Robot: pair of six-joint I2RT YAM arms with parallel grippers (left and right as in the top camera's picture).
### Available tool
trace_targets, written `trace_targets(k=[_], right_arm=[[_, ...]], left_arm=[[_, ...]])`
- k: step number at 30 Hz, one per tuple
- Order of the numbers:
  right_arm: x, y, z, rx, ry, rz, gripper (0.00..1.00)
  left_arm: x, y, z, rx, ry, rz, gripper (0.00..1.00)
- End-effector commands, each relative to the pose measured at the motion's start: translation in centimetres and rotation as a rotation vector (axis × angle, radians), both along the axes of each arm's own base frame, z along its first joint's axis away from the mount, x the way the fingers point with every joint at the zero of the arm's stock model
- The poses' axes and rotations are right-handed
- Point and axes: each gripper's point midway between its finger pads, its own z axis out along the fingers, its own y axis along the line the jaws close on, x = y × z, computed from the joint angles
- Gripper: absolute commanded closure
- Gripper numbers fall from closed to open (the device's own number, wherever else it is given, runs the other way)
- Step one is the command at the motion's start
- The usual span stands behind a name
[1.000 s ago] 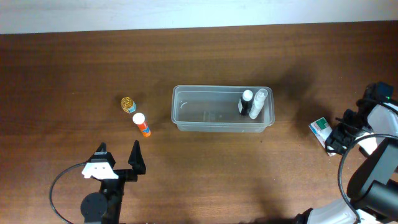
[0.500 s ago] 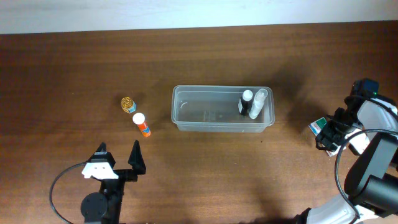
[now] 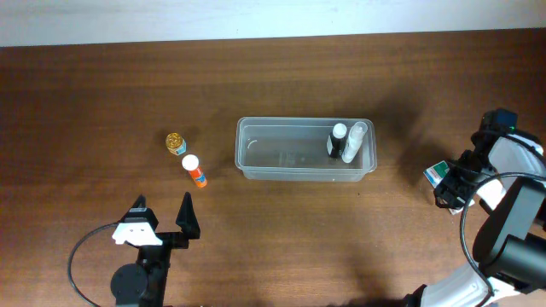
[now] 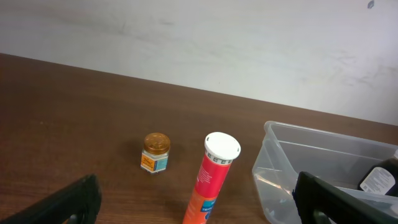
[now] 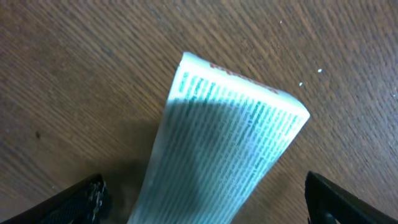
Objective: Pack container
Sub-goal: 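Close the right gripper on the white-and-green box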
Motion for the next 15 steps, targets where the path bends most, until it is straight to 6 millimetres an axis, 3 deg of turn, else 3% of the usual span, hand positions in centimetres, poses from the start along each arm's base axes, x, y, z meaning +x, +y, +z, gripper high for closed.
trace_targets(k=[1,15], right_arm=[[-0.44,-0.15,-0.91,-0.016,0.036,-0.006,0.05],[-0.34,-0.21,-1.90,-0.010,0.048,-0.005,0.06]], left_arm=[[-0.03,-0.07,-0.07,0.015,-0.003,-0.007,0.01],[-0.03,-0.07,-0.07,0.015,-0.003,-0.007,0.01]])
